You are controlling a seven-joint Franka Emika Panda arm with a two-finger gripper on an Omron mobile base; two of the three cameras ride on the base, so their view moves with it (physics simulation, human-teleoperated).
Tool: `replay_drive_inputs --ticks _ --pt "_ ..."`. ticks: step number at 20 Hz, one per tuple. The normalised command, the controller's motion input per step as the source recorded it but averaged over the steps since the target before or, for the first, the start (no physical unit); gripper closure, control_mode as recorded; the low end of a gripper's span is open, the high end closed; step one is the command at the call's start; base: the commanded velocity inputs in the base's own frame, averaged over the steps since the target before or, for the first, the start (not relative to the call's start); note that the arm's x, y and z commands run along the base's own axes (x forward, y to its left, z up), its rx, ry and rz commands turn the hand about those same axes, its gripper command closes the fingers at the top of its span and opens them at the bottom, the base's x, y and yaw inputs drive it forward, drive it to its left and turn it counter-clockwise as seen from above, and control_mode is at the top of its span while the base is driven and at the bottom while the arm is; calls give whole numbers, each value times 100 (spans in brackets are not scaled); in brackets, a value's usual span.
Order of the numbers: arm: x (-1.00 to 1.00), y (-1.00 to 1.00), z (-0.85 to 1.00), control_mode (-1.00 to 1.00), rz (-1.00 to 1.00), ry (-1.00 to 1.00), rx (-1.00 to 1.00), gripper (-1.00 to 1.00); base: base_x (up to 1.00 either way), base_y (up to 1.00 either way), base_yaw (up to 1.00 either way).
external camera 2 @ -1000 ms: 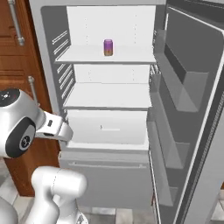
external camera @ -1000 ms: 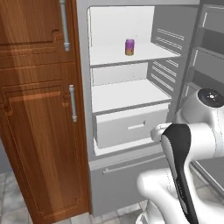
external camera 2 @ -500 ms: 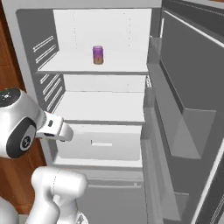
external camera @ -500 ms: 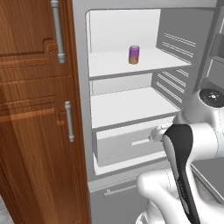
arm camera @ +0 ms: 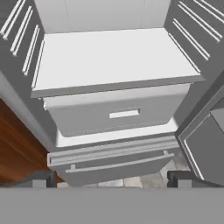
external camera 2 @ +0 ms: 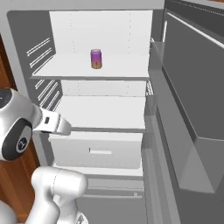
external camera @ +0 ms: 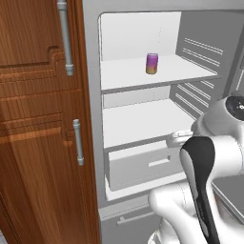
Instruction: Open the fridge, grab two sodas, and place both sodas inside the bowl with ice on the dining counter.
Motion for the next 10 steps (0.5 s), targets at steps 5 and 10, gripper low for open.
replay_drive_inputs --ticks 5,10 --pt "-6 0 52 -100 12 -62 -4 -100 0 0 0" --pt "2 0 68 -100 10 -48 -1 -100 0 0 0"
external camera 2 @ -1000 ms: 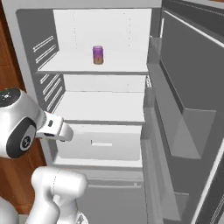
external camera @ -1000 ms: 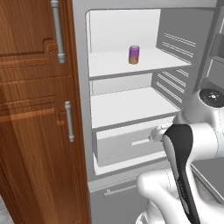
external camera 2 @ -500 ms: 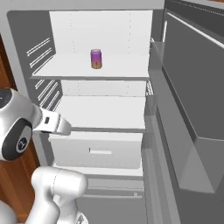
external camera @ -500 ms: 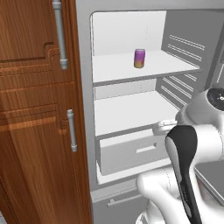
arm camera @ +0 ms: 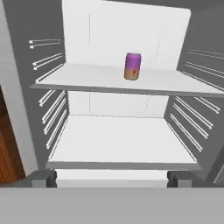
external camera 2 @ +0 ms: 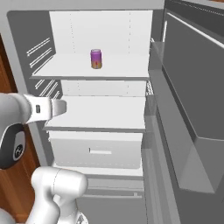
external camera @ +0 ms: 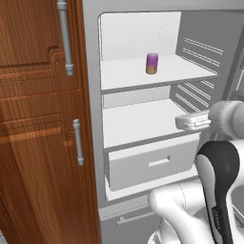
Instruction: Open the fridge, grab two sodas, and place both sodas inside the bowl with ice on the dining counter.
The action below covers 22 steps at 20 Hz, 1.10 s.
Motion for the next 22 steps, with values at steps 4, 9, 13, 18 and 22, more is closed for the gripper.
replay_drive_inputs --ticks 4,9,13,18,22 --pt "25 0 48 -100 2 -29 0 -100 0 0 0" --pt "29 0 40 -100 -1 -20 -1 -100 0 0 0" --pt "2 0 26 -100 -1 -9 0 -100 0 0 0" --pt "0 0 19 -100 0 -6 0 -100 0 0 0" --pt "0 0 12 -100 0 -4 1 -100 0 0 0"
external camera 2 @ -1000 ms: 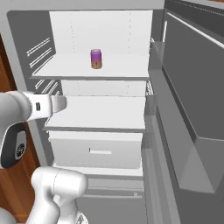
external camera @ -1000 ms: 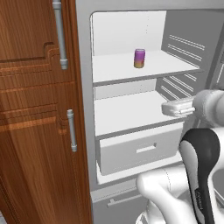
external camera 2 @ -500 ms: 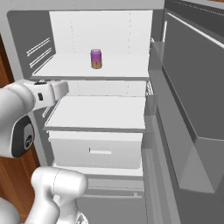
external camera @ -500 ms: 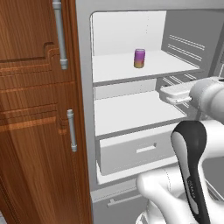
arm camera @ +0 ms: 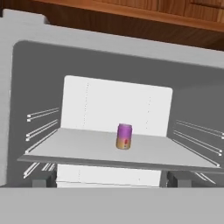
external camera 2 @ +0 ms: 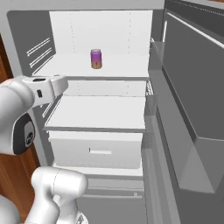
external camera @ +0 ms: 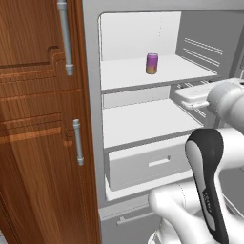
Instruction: Open the fridge, grab two sodas, and place both sodas inside the bowl with ice on the dining counter.
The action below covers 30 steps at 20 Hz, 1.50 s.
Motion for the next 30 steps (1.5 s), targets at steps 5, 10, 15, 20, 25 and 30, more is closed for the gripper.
replay_drive_inputs --ticks 5,10,15,20,25,30 --pt "24 0 1 -100 0 0 5 -100 0 0 0" --pt "51 -1 0 -100 0 2 9 -100 0 0 0" --pt "50 -11 0 -100 0 1 9 -100 0 0 0" --pt "39 -22 2 -100 0 1 4 -100 0 0 0" --pt "34 -25 3 -100 0 4 0 -100 0 0 0" --pt "33 -8 3 -100 0 8 0 -100 0 0 0"
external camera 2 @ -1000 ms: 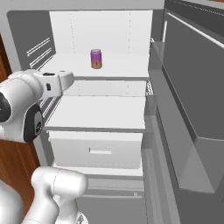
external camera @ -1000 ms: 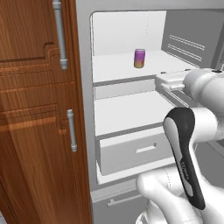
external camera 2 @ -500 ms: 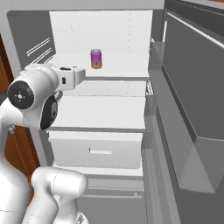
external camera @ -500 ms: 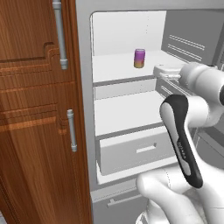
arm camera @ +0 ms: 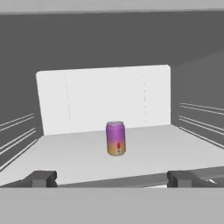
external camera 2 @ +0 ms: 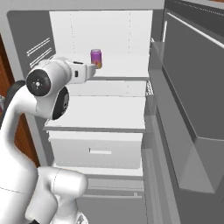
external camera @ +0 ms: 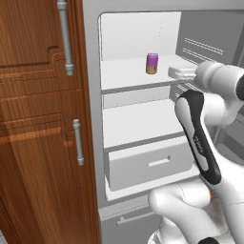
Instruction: Open the fridge, grab two sodas, and place both sodas inside the bowl with ice on the dining counter.
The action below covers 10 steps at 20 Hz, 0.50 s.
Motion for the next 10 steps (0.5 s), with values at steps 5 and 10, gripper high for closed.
replay_drive_inputs --ticks 5,10 --pt "45 0 0 -100 0 14 0 -100 0 0 0" --pt "58 0 0 -100 0 12 0 -100 0 0 0"
